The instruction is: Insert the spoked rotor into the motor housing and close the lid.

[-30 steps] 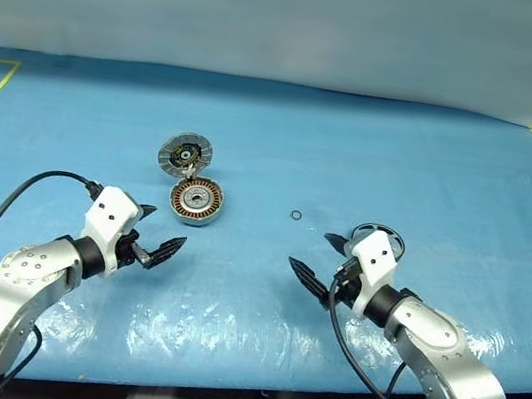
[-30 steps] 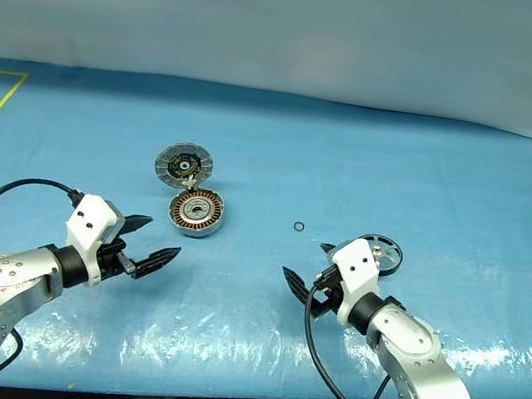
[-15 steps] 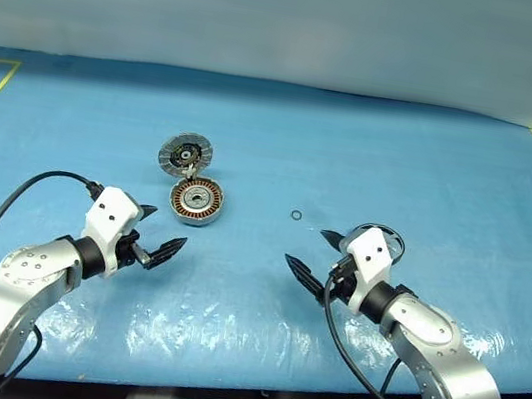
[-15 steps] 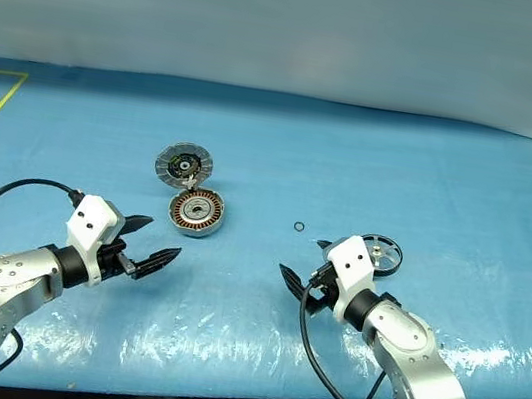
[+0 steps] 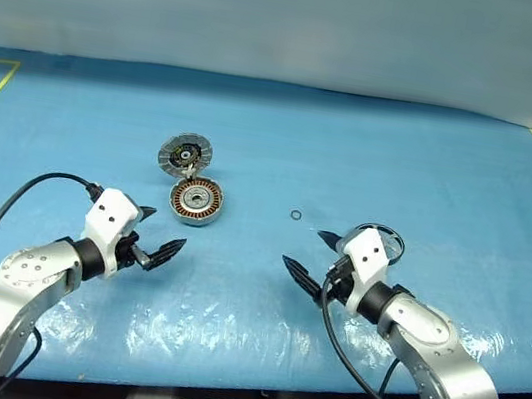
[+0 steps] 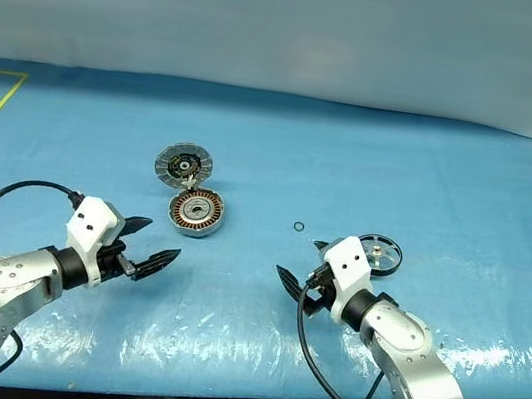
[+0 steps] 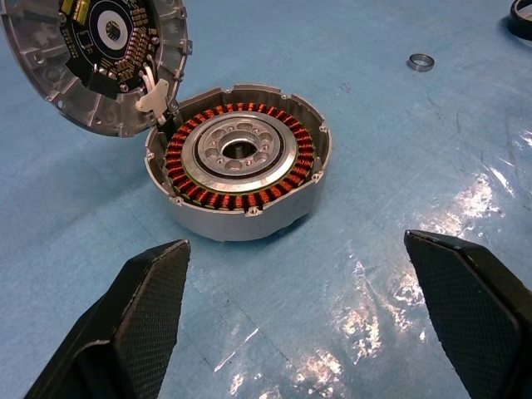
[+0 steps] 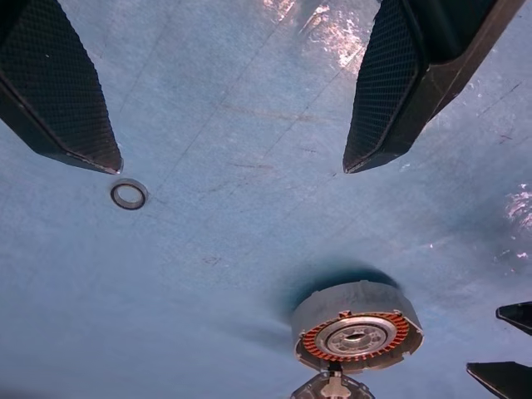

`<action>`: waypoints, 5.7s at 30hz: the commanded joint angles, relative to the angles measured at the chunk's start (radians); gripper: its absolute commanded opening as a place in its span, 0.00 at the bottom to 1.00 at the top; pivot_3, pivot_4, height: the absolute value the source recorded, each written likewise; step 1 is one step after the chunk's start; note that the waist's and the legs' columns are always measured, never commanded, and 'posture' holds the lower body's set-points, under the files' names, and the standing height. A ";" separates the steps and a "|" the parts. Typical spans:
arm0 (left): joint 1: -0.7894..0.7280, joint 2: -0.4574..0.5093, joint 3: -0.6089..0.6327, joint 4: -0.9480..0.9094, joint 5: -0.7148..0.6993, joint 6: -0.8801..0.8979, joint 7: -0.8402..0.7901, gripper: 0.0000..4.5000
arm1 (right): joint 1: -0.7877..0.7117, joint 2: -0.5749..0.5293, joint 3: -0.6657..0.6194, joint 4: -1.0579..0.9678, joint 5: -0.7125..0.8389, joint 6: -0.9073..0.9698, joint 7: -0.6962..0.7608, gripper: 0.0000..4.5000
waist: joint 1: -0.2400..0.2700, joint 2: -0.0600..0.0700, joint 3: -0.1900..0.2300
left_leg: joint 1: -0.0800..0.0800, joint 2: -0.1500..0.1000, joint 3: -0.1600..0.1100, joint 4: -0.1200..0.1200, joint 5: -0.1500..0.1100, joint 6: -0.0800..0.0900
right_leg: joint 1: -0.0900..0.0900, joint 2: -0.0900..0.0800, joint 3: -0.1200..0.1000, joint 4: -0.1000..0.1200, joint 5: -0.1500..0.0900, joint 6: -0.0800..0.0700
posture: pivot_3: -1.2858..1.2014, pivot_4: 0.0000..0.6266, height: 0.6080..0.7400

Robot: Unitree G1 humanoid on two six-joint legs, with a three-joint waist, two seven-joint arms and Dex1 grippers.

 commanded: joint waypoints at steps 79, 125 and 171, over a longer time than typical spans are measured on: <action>0.395 -0.323 -0.117 0.038 0.209 -0.583 0.131 1.00 | -1.232 0.519 0.520 1.605 -0.666 -0.695 0.655 0.45 | -0.022 0.004 0.001 | 0.002 0.000 0.001 -0.003 0.000 -0.001 | -0.004 0.000 0.000 0.003 0.005 -0.003 | 0.52 0.24 1.00; 0.383 -0.245 0.004 0.105 0.100 -0.689 0.014 1.00 | -0.564 0.187 0.525 0.284 -0.517 0.116 0.658 0.92 | -0.008 0.005 -0.019 | 0.007 -0.001 -0.001 -0.002 -0.002 0.000 | 0.004 -0.001 -0.001 0.002 -0.004 -0.001 | 0.52 0.24 1.00; 0.351 -0.218 -0.075 0.103 0.100 -0.666 -0.064 1.00 | -0.276 0.507 0.012 0.560 -0.348 -0.154 -0.299 0.92 | -0.018 0.008 -0.012 | 0.004 0.001 0.000 -0.004 -0.002 0.000 | 0.000 0.000 -0.001 0.002 -0.005 -0.002 | 0.52 0.24 1.00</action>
